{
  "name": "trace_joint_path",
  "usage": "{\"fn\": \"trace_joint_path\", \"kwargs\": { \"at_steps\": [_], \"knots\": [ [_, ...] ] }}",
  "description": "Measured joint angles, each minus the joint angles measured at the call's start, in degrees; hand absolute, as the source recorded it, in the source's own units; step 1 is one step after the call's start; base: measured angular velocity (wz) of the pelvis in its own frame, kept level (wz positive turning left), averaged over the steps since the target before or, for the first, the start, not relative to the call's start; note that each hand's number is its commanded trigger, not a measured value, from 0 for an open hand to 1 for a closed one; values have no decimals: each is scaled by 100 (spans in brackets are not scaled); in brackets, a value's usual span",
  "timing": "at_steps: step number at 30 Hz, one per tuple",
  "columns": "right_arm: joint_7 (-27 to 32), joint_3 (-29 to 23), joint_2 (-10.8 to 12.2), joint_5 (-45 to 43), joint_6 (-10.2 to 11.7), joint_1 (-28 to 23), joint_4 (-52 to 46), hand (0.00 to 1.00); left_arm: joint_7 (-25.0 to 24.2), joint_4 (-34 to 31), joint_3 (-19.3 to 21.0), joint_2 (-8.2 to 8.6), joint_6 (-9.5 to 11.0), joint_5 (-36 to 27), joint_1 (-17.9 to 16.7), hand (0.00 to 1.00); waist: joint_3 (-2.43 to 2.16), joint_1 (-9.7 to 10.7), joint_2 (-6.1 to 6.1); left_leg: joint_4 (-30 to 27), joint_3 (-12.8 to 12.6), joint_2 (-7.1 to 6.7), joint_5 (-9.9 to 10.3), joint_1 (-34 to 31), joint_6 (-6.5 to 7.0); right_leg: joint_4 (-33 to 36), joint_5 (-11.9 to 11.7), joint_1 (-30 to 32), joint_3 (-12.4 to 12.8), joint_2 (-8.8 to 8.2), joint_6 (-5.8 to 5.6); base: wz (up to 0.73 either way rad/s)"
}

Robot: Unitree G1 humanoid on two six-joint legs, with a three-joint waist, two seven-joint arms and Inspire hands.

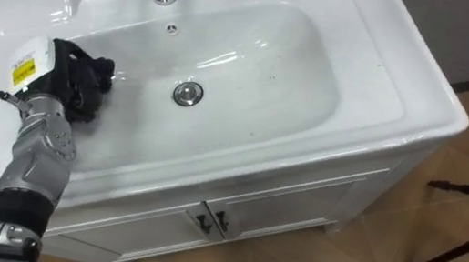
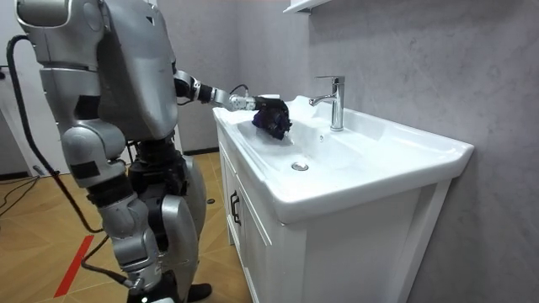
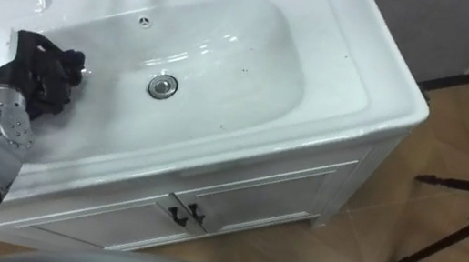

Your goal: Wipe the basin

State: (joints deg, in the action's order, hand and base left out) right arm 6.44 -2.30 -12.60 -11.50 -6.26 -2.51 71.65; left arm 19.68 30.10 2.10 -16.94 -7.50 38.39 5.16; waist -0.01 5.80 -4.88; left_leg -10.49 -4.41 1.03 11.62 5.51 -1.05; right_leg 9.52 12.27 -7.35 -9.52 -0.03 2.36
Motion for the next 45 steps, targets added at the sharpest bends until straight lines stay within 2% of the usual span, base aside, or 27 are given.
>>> {"fn": "trace_joint_path", "kwargs": {
  "at_steps": [3, 6, 8, 11, 15, 24, 31, 38, 45],
  "knots": [
    [-6, 53, 54, 65, 129, 5, 11, 0, 3, -377, -1, 20, 2, 2, -2, 100, 0, 8, 7, -32, 101, -21, 0, -106, 1, -17, 0, 51, -39, -13, 0, 14],
    [-22, 111, 71, 69, 144, -25, 131, 0, 124, -945, -1, 20, 51, -3, -2, 100, -4, 10, -1, -81, 225, -65, -8, -186, 13, -63, 0, 39, -163, -66, -11, 20],
    [-18, 116, 72, 69, 151, -23, 371, 0, 340, -1299, 1, 19, 134, -6, -2, 100, -6, -4, -4, -79, 218, -76, -10, -179, 16, -65, 5, 21, -165, -61, -20, 6],
    [-14, 117, 73, 69, 136, -47, 468, 0, 517, -1463, 4, 18, 164, -8, -2, 100, -9, -15, -12, -79, 204, -81, -10, -173, 16, -66, 9, 14, -163, -61, -26, 0],
    [-8, 111, 68, 44, 116, -59, 463, 0, 637, -1507, 6, 18, 162, -1, -2, 100, 1, -21, -17, -79, 187, -78, -10, -192, 16, -63, 9, 46, -150, -68, -26, -1],
    [-5, 275, 79, 23, 43, -62, 431, 0, 959, -1555, 22, 10, 158, -2, -21, 100, 4, -298, -10, -75, 186, -88, -10, -211, 16, -84, 13, 55, -181, -71, -33, -1],
    [-12, 275, 22, 10, 22, -50, 447, 0, 1126, -1333, 342, 8, 153, -15, -764, 100, 3, -377, 1, -29, 188, -83, -10, -116, 16, -66, 12, 1, -171, -66, -33, -2],
    [-170, 267, -3, -45, -12, -81, 430, 0, 1125, -1075, 723, 8, 113, -15, -809, 100, 0, -495, 24, -120, 218, -91, -10, -229, 17, -65, 12, 10, -312, -100, -35, 12],
    [-246, 272, -103, -108, -38, -94, 413, 0, 1125, -1074, 789, 9, 29, -15, -1068, 100, -23, -527, -16, -217, 235, -89, -23, -306, 35, -55, 12, 25, -332, -105, -35, 5]
  ]
}}
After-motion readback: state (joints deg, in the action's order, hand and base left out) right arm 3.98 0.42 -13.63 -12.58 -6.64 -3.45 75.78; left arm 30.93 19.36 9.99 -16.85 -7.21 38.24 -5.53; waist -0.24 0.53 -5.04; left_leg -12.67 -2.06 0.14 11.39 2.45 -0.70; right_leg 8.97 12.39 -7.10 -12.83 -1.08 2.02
